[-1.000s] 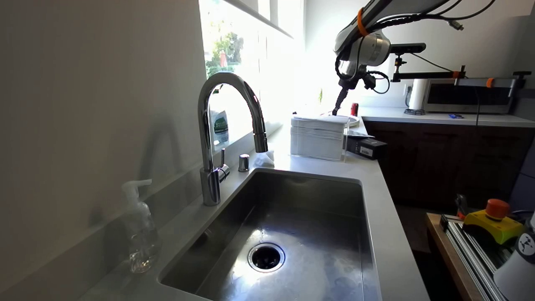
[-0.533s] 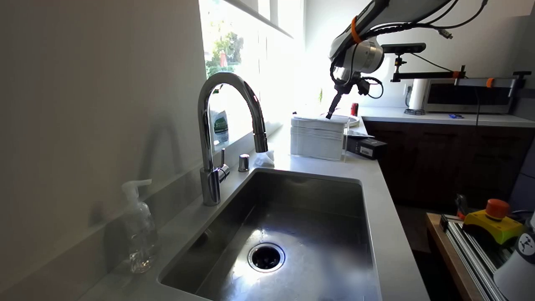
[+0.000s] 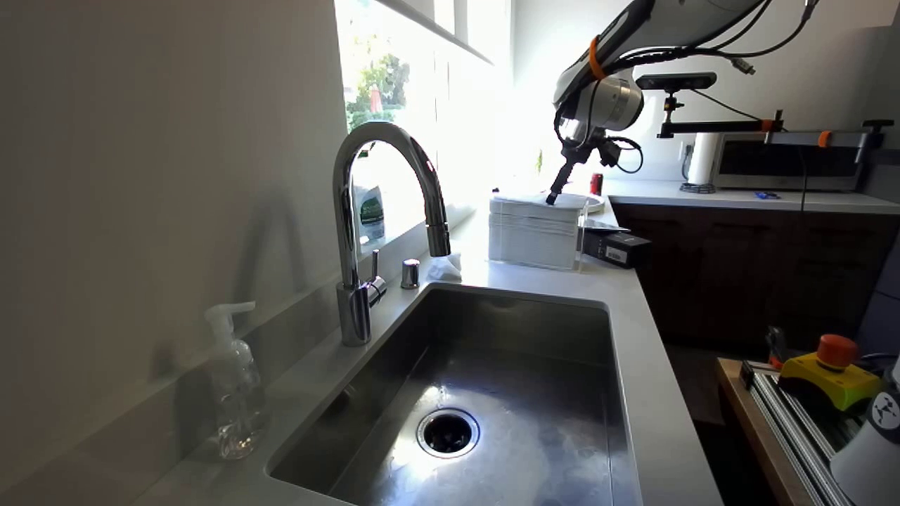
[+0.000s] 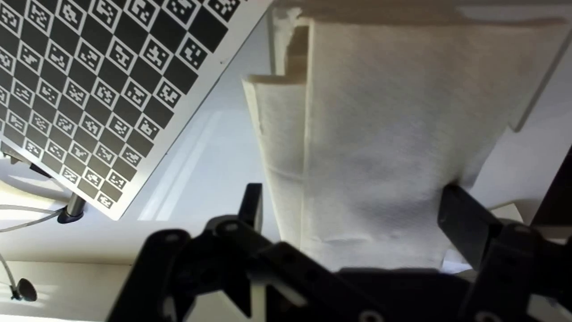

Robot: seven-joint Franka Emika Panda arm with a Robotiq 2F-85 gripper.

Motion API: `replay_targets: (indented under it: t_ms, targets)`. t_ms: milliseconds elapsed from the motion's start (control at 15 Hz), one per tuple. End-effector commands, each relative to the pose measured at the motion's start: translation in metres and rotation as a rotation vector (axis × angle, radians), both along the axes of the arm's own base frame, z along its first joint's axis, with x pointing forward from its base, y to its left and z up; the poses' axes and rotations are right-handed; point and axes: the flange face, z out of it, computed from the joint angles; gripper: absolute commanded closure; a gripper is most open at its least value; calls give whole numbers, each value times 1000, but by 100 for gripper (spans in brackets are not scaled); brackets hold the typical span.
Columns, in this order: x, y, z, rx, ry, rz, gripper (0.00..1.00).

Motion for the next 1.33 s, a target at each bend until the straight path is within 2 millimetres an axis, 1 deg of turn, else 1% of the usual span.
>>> replay_targets:
  t_ms: [0, 600, 867, 1267]
  targets:
    - [2, -7, -7, 23, -27, -6, 0]
    - [-1, -10, -14, 51, -19, -24, 0]
    - [-1, -6, -22, 116, 29, 57, 0]
    - [0, -13, -20, 153, 75, 168, 0]
